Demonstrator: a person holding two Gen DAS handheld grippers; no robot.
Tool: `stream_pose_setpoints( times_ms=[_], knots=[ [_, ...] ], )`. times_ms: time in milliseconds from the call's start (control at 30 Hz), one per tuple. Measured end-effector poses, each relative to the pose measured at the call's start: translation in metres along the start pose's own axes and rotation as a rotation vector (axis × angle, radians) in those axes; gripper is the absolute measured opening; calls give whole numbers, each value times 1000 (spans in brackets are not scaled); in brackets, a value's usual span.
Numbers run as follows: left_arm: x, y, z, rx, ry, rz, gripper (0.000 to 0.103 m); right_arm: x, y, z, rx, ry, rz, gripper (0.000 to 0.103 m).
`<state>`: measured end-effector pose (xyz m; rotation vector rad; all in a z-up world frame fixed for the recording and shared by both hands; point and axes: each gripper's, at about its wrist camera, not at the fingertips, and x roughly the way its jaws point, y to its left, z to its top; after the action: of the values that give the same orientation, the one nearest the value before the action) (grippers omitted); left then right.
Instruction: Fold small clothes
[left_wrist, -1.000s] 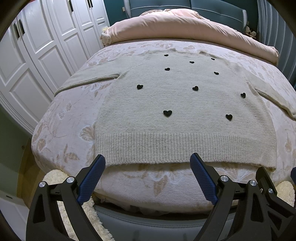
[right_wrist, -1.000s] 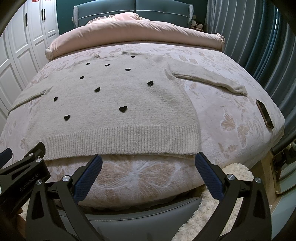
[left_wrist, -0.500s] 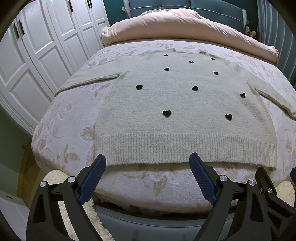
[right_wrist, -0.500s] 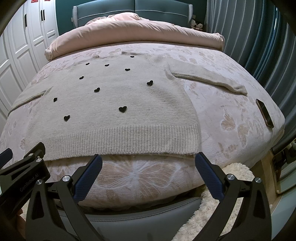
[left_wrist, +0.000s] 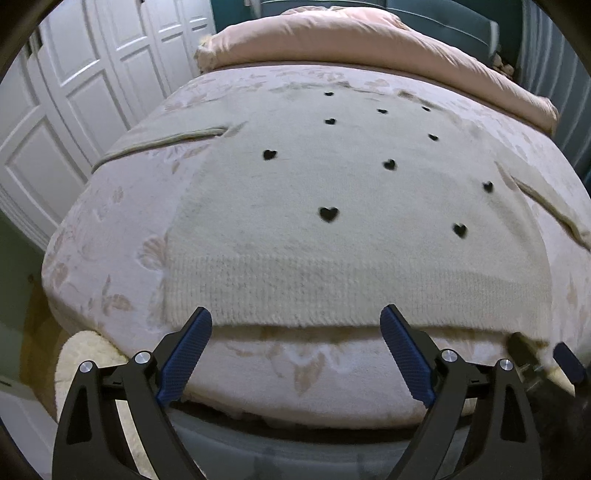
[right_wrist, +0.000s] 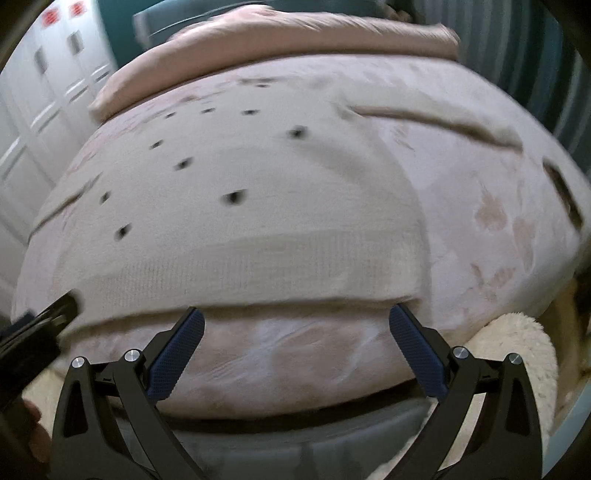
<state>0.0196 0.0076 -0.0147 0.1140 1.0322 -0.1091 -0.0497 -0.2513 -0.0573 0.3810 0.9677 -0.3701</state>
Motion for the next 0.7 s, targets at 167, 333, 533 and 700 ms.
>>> stream_pose_setpoints(
  times_ms=[167, 333, 533, 700],
  knots=[
    [23, 20, 21, -52, -13, 18, 94, 28, -98, 61, 150, -50, -71, 98],
    [49, 42, 45, -139, -22, 13, 94, 68, -223, 142, 367, -127, -64, 98],
    [74, 58, 73, -223, -29, -6, 93, 126, -336, 201, 642, -156, -94, 96],
    [95, 61, 95, -251, -18, -12, 88, 155, -357, 237, 725, -199, -158, 62]
  ],
)
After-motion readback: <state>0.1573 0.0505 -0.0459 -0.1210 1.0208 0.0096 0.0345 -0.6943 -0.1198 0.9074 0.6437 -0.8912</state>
